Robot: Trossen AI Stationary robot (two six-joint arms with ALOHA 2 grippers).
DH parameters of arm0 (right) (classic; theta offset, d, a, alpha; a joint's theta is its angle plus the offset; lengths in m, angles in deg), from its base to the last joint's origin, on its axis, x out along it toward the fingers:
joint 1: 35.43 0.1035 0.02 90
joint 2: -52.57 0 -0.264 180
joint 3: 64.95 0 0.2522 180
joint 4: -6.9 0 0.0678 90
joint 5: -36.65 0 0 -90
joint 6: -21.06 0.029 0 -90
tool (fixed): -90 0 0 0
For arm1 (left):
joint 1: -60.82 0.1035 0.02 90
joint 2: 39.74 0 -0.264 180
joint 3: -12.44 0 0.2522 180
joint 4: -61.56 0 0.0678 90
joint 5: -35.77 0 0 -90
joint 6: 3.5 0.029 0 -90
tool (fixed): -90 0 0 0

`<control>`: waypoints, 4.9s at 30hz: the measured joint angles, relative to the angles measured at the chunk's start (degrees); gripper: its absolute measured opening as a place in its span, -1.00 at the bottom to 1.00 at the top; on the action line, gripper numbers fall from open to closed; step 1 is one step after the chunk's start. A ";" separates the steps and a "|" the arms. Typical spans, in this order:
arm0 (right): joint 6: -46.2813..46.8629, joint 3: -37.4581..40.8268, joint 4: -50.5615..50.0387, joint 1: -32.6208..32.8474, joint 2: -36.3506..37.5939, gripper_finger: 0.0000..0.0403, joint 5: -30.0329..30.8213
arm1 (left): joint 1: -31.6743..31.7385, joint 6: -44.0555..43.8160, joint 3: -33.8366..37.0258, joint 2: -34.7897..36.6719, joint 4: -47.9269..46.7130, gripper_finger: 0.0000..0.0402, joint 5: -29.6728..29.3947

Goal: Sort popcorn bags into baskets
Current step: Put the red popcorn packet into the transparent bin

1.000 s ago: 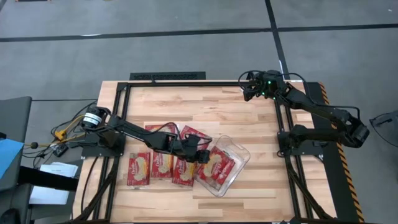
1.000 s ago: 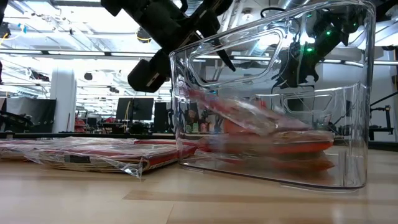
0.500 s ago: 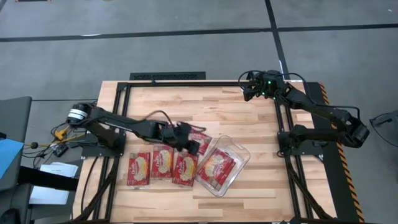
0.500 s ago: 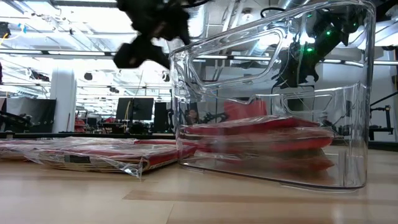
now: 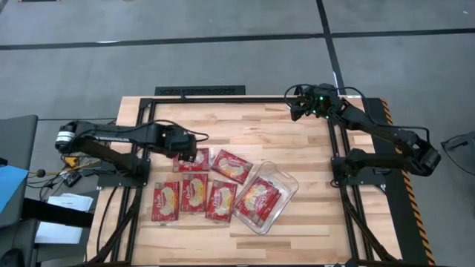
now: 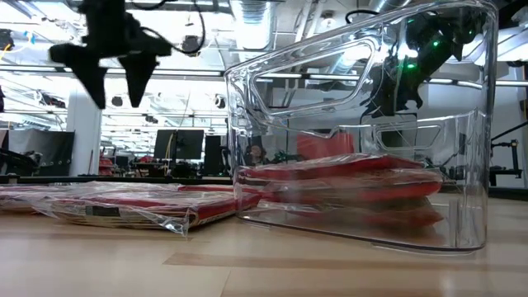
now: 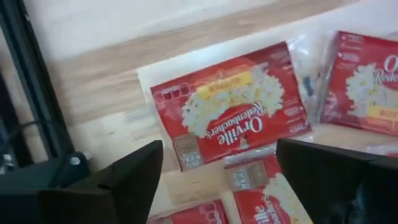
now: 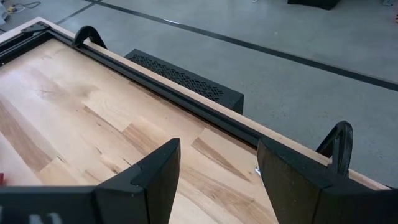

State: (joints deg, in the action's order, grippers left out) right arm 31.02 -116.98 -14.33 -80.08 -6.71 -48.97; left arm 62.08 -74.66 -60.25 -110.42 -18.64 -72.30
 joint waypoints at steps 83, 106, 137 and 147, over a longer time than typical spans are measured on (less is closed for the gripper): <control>0.13 -0.02 0.57 -0.13 0.00 0.19 0.11 | 1.76 -7.38 16.31 18.08 47.80 -1.00 -8.74; 0.04 -0.02 0.07 -0.11 -0.02 0.19 0.09 | -16.67 -7.53 11.64 2.50 87.12 -1.00 -32.14; 0.03 -0.02 -5.30 0.09 -0.02 0.19 0.00 | -34.55 -0.14 -28.84 -38.54 97.26 -1.00 -60.18; -3.22 -0.02 -5.18 0.04 -0.02 0.19 0.00 | -33.92 -11.24 -39.31 -51.33 97.22 -1.00 -69.46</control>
State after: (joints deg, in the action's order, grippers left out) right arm 27.80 -117.00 -19.51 -80.04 -6.73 -48.97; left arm 28.16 -85.89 -99.56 -161.75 78.58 -141.76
